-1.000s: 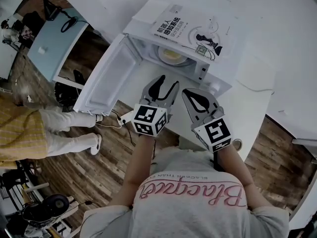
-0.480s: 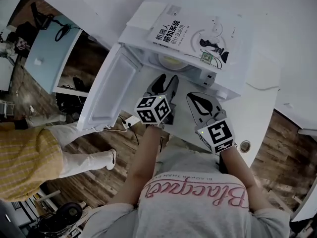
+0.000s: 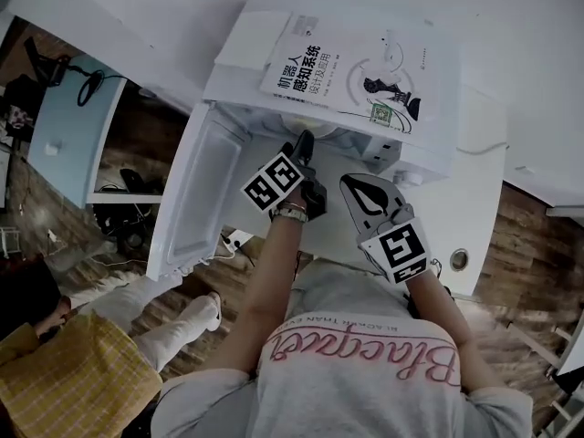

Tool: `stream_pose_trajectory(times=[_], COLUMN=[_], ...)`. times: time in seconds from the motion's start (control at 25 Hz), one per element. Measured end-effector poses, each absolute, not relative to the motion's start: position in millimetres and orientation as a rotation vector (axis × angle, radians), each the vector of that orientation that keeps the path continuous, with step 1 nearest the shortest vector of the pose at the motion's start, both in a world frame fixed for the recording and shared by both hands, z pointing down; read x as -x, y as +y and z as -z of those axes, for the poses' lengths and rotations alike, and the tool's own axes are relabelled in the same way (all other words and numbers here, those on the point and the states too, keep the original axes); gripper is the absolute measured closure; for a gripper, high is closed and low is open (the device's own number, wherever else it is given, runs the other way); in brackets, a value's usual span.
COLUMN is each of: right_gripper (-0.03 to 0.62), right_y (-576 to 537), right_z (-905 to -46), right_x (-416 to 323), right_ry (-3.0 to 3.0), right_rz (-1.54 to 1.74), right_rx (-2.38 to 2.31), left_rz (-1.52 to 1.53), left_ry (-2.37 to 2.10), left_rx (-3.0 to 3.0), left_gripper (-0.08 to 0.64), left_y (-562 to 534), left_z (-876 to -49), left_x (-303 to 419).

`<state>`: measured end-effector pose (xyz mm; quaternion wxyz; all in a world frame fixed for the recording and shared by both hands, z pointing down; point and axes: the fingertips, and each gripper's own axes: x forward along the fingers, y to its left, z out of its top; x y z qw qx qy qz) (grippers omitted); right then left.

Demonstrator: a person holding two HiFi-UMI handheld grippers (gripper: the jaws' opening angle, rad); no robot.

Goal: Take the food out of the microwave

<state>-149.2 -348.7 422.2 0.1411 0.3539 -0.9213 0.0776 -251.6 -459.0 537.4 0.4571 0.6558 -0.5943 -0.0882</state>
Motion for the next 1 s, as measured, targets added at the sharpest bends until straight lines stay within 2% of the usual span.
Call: stream_pose_trajectory(times=[0.6, 0.88, 1.0], right_gripper=[0.583, 0.583, 0.583], right_y=[-370.3, -365.0, -362.3], right_z=[-445.1, -443.9, -443.2], right_x=[161.2, 168.3, 168.7], right_ry=[-2.618, -2.612, -2.609], right_rz=[-0.270, -0.261, -0.248], right_rx=[-1.077, -1.058, -1.053], left_rz=[0.218, 0.201, 0.219], left_ry=[-1.415, -1.220, -1.214], left_rx=[-1.427, -1.411, -1.422], left_gripper=[0.284, 0.285, 0.314], left_y=[-473.2, -454.9, -451.1], left_z=[-568.4, -573.3, -568.7], left_x=[257.3, 240.4, 240.4])
